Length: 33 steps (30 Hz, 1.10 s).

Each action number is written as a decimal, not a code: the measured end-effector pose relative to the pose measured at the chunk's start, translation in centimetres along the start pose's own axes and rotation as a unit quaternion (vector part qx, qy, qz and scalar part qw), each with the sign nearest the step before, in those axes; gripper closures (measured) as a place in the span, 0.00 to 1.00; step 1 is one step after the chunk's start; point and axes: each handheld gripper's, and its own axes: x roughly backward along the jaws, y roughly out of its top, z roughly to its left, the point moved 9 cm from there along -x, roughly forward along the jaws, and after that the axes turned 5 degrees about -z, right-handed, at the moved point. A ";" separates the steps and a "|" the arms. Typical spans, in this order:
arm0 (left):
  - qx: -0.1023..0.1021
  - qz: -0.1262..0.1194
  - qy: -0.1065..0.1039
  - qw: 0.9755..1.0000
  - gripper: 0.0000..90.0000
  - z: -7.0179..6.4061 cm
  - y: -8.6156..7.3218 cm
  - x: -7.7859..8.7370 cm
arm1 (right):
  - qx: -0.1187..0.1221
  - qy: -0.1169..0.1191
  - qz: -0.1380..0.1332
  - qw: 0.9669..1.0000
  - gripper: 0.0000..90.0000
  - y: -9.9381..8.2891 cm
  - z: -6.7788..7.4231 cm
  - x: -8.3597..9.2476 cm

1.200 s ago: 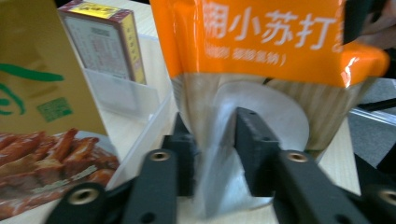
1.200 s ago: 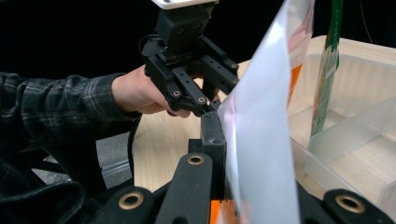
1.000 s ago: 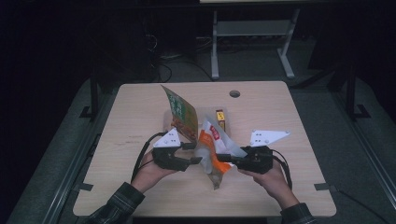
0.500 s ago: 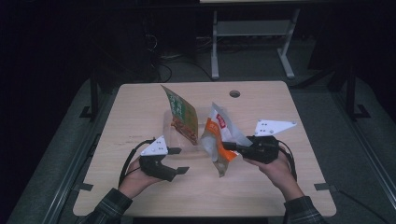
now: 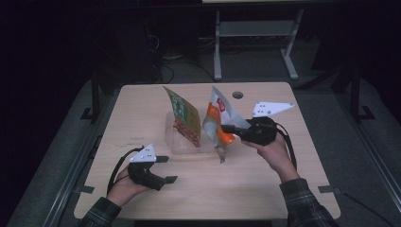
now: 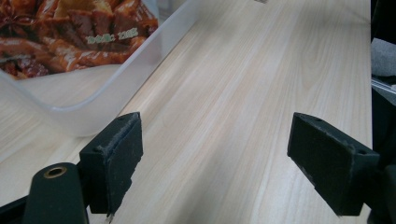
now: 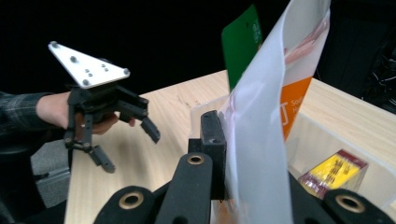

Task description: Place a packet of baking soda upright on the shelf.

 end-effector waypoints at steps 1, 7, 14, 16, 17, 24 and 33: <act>-0.001 0.002 0.001 1.000 0.20 0.1 0.0 0.1 | 0.002 -0.002 0.002 1.000 1.00 0.2 -0.3 -0.3; -0.002 0.002 0.002 1.000 0.20 0.4 0.0 0.2 | 0.008 -0.014 0.019 1.000 1.00 1.0 -1.8 -1.8; -0.002 0.002 0.002 1.000 0.20 0.6 -0.2 0.1 | 0.007 -0.022 0.028 0.999 1.00 1.4 -3.2 -3.0; -0.005 0.004 0.002 1.000 0.20 0.6 -0.2 0.0 | 0.007 -0.028 0.033 0.999 1.00 1.4 -3.7 -3.2; -0.005 0.004 0.002 1.000 0.20 0.5 -0.2 0.0 | 0.007 -0.029 0.034 0.999 1.00 1.4 -3.9 -3.3; -0.004 0.006 0.000 1.000 0.20 0.5 -0.3 -0.1 | 0.001 -0.039 0.036 0.999 1.00 1.4 -5.3 -4.0; -0.002 0.001 0.000 1.000 0.19 0.5 -0.3 -0.2 | 0.002 -0.047 0.054 0.997 1.00 0.4 -6.0 -5.0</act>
